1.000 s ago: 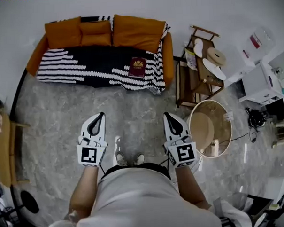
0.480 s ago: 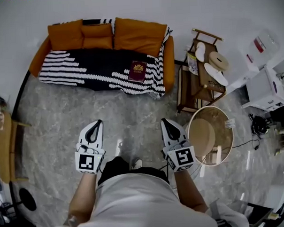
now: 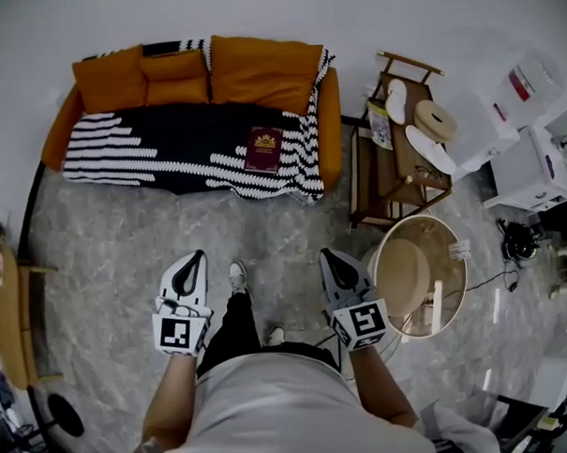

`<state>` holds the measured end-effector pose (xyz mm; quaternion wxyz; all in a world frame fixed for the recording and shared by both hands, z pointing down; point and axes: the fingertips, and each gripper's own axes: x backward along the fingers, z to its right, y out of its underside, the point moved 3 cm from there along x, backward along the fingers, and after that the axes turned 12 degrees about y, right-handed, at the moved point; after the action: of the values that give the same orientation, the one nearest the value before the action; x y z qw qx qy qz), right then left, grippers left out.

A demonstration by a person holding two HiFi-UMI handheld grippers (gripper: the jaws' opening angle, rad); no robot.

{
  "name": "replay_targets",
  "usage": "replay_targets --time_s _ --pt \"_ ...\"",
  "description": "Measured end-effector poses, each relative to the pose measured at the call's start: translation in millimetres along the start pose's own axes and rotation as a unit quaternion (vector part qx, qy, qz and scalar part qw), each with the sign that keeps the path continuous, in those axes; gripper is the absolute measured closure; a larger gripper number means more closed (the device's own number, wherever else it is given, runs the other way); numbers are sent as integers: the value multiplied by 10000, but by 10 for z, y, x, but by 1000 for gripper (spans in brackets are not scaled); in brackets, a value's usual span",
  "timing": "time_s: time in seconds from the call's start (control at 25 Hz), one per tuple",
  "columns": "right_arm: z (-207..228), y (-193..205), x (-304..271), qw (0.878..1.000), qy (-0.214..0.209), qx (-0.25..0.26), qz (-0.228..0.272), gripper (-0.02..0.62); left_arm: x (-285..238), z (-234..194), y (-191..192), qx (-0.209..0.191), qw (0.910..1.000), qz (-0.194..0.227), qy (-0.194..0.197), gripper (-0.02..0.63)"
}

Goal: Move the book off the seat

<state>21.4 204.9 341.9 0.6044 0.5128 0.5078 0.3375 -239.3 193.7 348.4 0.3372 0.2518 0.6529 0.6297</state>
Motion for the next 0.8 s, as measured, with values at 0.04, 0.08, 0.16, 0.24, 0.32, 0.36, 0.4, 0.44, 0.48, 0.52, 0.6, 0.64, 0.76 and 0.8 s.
replay_targets --time_s 0.04,0.08,0.16,0.24,0.32,0.36,0.4,0.44,0.48,0.52,0.6,0.64,0.76,0.8 --pt "44 -4 -139 10000 40 -8 -60 574 -140 -110 17 34 10000 -2 38 589" --pt "86 -18 -295 9999 73 -15 -128 574 -283 -231 31 65 10000 -12 73 591" --pt "143 -91 -659 9996 96 -37 -265 574 -562 -517 35 119 9999 -19 124 591" --pt "138 -230 -1056 9994 66 -50 -338 574 -815 -850 22 170 9997 -21 177 591" --pt "108 -380 -1454 9992 34 -32 -384 574 -1042 -1182 15 233 9994 -44 271 591" --pt "92 -444 -1643 9991 37 -25 -419 574 -1142 -1339 15 267 9991 -65 329 589" --pt "77 -497 -1818 9989 53 -26 -458 574 -1232 -1488 15 297 9988 -89 386 591" --pt "67 -540 -1976 9987 77 -31 -496 574 -1314 -1629 14 320 9985 -111 441 591" --pt "62 -577 -2119 9985 110 -38 -526 574 -1393 -1762 11 332 9982 -123 491 591" --pt "64 -609 -2245 9984 151 -44 -550 574 -1469 -1888 7 334 9979 -126 534 589" --pt "78 -645 -2442 9979 247 -57 -601 574 -1607 -2110 3 335 9976 -112 593 589" --pt "86 -654 -2511 9976 295 -64 -629 574 -1667 -2201 2 339 9975 -103 614 589" --pt "116 -682 -2629 9966 423 -62 -701 573 -1836 -2386 -9 363 9969 -67 688 591" --pt "135 -691 -2651 9963 466 -62 -716 574 -1892 -2416 -10 375 9966 -62 725 591"
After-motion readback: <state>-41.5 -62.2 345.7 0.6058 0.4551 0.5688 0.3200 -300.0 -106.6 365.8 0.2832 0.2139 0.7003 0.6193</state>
